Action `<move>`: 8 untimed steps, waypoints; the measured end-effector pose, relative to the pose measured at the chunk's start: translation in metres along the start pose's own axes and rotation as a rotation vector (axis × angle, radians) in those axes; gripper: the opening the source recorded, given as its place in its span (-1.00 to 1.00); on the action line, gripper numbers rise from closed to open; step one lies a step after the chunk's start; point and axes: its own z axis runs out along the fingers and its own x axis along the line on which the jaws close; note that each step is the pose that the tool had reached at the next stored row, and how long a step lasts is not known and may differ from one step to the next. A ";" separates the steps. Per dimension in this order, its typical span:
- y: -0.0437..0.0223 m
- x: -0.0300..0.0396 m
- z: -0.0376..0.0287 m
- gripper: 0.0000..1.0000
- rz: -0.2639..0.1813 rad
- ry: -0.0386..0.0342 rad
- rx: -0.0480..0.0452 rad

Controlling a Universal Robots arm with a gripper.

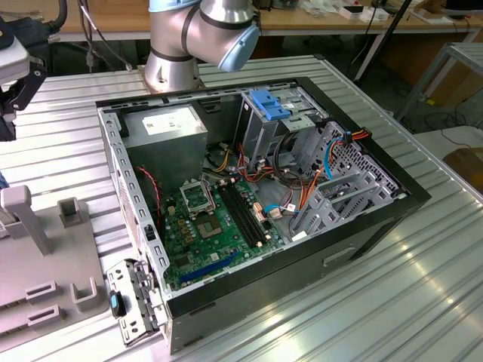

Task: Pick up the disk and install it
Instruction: 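Reach for the disk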

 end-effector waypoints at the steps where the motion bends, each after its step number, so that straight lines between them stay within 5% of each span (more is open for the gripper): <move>1: -0.0001 0.0007 -0.0001 -0.79 0.000 0.0000 0.0001; 8: -0.0005 0.0074 -0.0002 -0.79 0.000 0.0001 0.0000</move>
